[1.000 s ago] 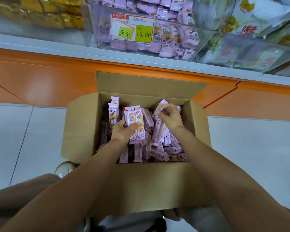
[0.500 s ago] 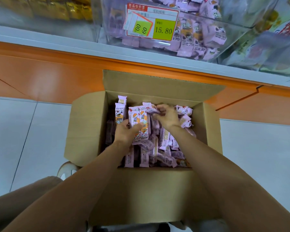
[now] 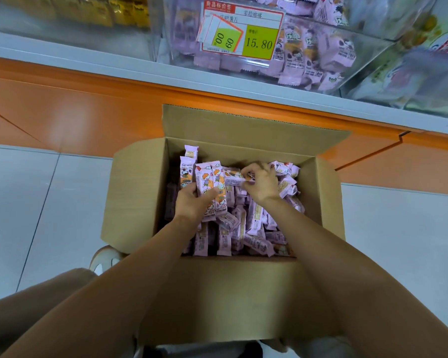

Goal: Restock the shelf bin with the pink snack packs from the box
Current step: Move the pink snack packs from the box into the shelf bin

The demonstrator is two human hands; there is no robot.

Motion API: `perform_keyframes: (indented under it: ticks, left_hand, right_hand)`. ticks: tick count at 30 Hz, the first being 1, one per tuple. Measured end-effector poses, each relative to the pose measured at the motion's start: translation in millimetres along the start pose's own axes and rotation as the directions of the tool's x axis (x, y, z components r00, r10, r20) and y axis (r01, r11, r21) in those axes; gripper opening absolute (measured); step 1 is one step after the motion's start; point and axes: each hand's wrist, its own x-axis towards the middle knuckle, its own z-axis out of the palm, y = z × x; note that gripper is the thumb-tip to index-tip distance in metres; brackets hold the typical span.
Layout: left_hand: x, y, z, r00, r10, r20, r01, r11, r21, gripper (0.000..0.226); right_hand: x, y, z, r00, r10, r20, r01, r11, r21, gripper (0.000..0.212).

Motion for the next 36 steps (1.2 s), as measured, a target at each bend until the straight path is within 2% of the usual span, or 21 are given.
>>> perform_keyframes:
  ticks: [3,7,9,11,16,18,19,21,25,28,30,34,36]
  left_hand:
    - [1.3,-2.2,1.2,1.000,0.004,-0.007,-0.004,1.000,0.007,0.017]
    - [-0.7,1.0,4.0,0.999,-0.015,-0.036,0.014,0.999,-0.032,0.019]
    - [-5.5,5.1,6.8,0.998,-0.019,-0.062,0.016,0.998,-0.060,0.012]
    - [-14.4,12.7,10.7,0.997,-0.009,-0.073,0.003,0.997,-0.079,0.014]
    - [-46.1,38.9,9.9,0.991,0.123,-0.046,-0.128,0.986,-0.104,0.031]
    - [-61.1,52.6,3.4,0.977,0.212,-0.015,-0.213,0.972,-0.097,0.036]
    - [-69.4,61.3,-0.7,0.966,0.260,-0.003,-0.259,0.962,-0.090,0.032]
    - [-89.2,82.5,-8.6,0.939,0.342,0.023,-0.340,0.937,-0.083,0.015]
    - [-123.0,126.1,-22.4,0.867,0.497,0.041,-0.490,0.865,-0.110,0.024]
    - [-139.9,154.7,-31.5,0.836,0.546,0.049,-0.534,0.832,-0.154,0.022]
    - [-147.0,170.2,-37.1,0.821,0.567,0.064,-0.551,0.817,-0.168,0.022]
    - [-146.4,191.3,-44.6,0.810,0.580,0.088,-0.557,0.807,-0.196,0.022]
    - [-138.5,197.4,-46.5,0.807,0.583,0.101,-0.561,0.808,-0.182,0.025]
  right_hand:
    - [-8.1,1.8,0.4,0.999,-0.031,-0.022,0.032,0.997,0.071,0.028]
    - [-24.6,-3.7,-16.8,0.998,-0.002,-0.064,0.025,0.930,0.366,0.029]
    - [-39.6,-8.8,-23.9,0.995,-0.037,-0.090,0.073,0.898,0.433,0.029]
    - [-56.8,-16.2,-29.4,0.993,-0.083,-0.088,0.115,0.875,0.470,0.028]
    - [-96.9,-40.0,-55.7,0.988,-0.143,-0.052,0.149,0.843,0.516,0.029]
    - [-110.2,-49.2,-77.3,0.981,-0.168,-0.094,0.192,0.822,0.537,0.031]
    - [-118.6,-55.4,-90.9,0.974,-0.191,-0.125,0.228,0.813,0.536,0.033]
    - [-135.4,-67.7,-117.4,0.950,-0.245,-0.194,0.311,0.794,0.521,0.037]
    - [-166.3,-104.3,-178.5,0.876,-0.324,-0.356,0.472,0.727,0.499,0.039]
    - [-163.8,-134.5,-225.4,0.789,-0.359,-0.499,0.567,0.737,0.367,0.032]
    - [-147.3,-151.9,-250.9,0.766,-0.342,-0.545,0.548,0.791,0.274,0.029]
    - [-104.3,-180.7,-279.4,0.830,-0.267,-0.490,0.327,0.944,0.041,0.028]
    - [-81.3,-189.4,-283.7,0.850,-0.242,-0.468,0.236,0.969,-0.072,0.028]
